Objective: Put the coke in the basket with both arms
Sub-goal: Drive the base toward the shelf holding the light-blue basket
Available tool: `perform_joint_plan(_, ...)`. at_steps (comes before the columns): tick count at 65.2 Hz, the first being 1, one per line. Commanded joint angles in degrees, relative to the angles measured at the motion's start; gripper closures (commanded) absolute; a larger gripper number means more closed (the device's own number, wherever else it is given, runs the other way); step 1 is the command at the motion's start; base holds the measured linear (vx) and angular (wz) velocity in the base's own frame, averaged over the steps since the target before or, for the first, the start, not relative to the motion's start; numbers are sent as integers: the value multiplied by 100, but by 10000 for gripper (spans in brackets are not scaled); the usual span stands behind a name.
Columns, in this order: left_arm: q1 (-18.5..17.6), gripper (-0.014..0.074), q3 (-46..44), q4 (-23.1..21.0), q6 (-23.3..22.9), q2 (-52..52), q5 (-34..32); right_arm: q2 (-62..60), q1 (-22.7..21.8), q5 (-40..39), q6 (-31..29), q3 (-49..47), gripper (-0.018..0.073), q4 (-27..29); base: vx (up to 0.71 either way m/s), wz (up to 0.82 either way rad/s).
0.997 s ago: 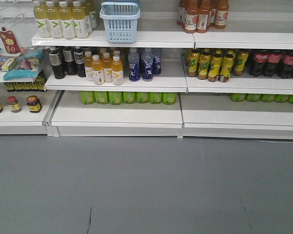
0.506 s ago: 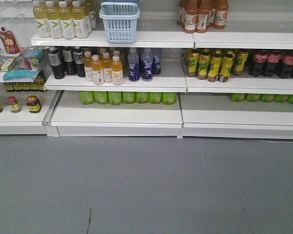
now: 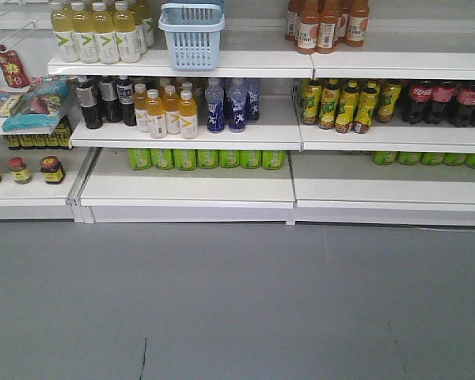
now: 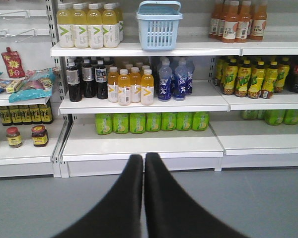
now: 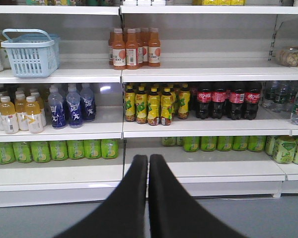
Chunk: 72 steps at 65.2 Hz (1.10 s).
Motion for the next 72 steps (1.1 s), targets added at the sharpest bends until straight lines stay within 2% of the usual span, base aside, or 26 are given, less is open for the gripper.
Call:
perform_joint_plan(1,-12,603,-5,-50,-66,-113,-411,-104,1,-413,-27,61,564,-78,3,-3)
perform_joint_plan(72,-12,603,-5,-50,-66,-113,-411,-104,1,-413,-27,61,564,-78,10,4)
